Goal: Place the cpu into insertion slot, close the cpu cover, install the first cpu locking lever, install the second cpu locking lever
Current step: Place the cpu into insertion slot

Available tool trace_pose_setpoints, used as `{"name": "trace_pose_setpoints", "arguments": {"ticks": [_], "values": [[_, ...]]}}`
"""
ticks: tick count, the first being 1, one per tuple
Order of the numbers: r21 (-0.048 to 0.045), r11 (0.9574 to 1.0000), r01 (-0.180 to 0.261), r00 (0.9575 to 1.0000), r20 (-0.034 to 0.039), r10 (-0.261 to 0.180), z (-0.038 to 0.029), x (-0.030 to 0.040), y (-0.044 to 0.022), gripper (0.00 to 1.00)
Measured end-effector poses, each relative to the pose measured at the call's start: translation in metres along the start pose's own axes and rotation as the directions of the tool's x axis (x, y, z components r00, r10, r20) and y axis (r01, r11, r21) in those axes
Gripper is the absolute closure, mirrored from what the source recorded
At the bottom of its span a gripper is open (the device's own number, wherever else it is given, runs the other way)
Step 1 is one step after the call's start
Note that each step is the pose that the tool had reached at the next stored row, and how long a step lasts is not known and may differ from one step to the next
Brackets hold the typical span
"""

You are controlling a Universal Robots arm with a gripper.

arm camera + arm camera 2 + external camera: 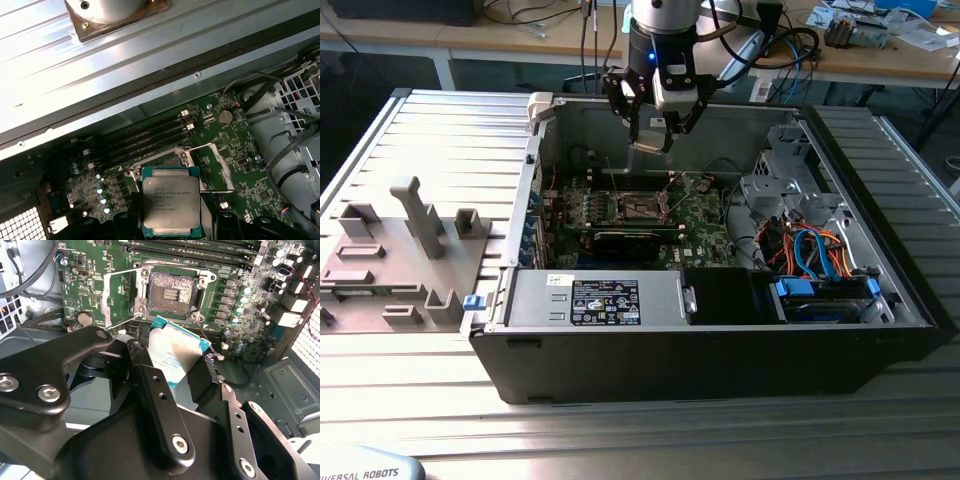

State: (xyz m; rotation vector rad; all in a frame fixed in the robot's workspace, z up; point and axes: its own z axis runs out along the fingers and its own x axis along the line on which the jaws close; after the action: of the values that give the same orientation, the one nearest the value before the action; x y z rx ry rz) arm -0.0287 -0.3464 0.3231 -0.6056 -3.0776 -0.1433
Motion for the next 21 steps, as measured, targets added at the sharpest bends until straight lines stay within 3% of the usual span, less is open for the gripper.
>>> {"name": "trace_pose_setpoints", "arguments": {"ticks": [21], "values": [[-0.0004, 0.9998, -0.019, 0.9998, 0.0017, 0.019, 0.0003, 0.0000, 0.0000, 0.46]]}}
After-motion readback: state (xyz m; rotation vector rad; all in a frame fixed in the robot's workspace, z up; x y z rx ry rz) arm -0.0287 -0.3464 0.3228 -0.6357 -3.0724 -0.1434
